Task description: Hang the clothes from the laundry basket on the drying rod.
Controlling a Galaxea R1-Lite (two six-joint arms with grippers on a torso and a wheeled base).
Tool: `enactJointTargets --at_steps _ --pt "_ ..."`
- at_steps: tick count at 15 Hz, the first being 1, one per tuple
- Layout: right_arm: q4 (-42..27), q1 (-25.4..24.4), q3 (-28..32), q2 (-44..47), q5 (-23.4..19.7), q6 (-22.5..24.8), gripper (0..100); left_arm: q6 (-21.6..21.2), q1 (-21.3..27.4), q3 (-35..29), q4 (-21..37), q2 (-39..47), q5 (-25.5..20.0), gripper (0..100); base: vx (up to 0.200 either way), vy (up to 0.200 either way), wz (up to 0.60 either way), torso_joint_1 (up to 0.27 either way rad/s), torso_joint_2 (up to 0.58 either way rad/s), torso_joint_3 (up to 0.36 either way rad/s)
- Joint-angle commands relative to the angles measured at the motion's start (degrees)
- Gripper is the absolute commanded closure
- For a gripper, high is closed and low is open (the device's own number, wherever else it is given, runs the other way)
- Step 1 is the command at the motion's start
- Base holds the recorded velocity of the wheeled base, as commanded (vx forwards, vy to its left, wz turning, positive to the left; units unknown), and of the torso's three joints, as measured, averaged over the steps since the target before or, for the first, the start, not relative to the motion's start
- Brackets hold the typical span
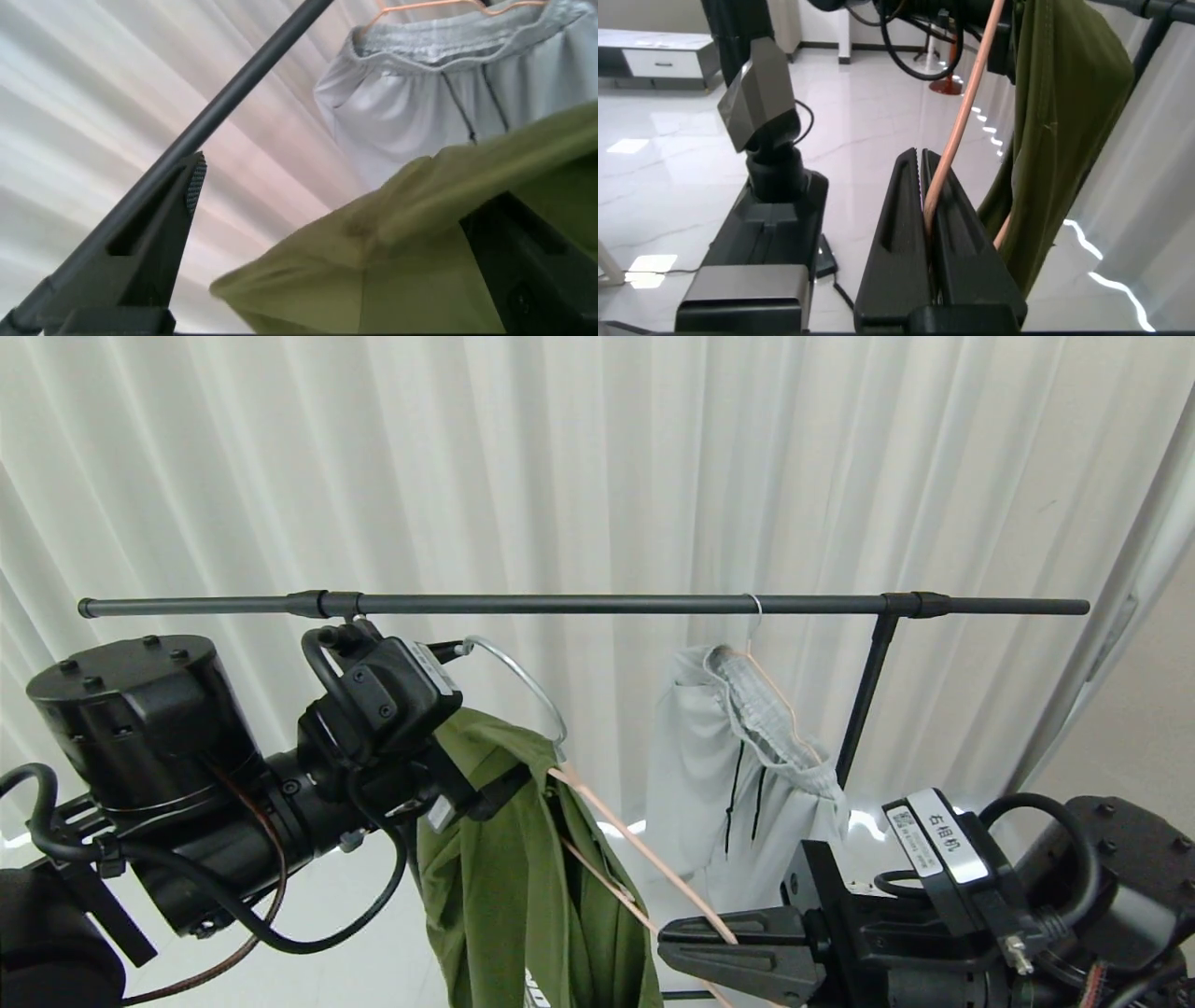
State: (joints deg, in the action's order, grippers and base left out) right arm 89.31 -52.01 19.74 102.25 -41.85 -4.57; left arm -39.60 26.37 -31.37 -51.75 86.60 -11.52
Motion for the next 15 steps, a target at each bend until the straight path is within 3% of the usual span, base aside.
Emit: enactJointTargets --at_steps 1,3,4,14,15 --pt "0.0 0.0 0.0 0.4 -0.1 -0.1 100 0.0 0.0 0.0 0.0 0.1 -0.3 0 0.0 0.0 0.0 0.0 0.0 0.0" --pt "0.0 0.0 -0.1 0.4 -1.1 0.0 100 0.0 0.0 0.0 0.0 0.2 -0.8 0 0.0 0.0 0.0 0.0 0.0 0.0" --pt "0.0 0.0 -0.1 0.4 -1.1 -0.1 100 0.0 0.0 0.0 0.0 0.2 -0.8 100 0.0 0.0 0.0 0.0 0.0 0.0" --pt "0.0 1.6 -0.1 0.5 -0.5 0.0 100 0.0 -0.2 0.8 0.0 0.1 -0.6 100 0.0 0.0 0.0 0.0 0.0 0.0" --pt "0.0 2.0 -0.2 0.5 -0.4 0.0 0 0.0 -0.3 0.8 0.0 -0.1 -0.6 100 0.0 0.0 0.0 0.0 0.0 0.0"
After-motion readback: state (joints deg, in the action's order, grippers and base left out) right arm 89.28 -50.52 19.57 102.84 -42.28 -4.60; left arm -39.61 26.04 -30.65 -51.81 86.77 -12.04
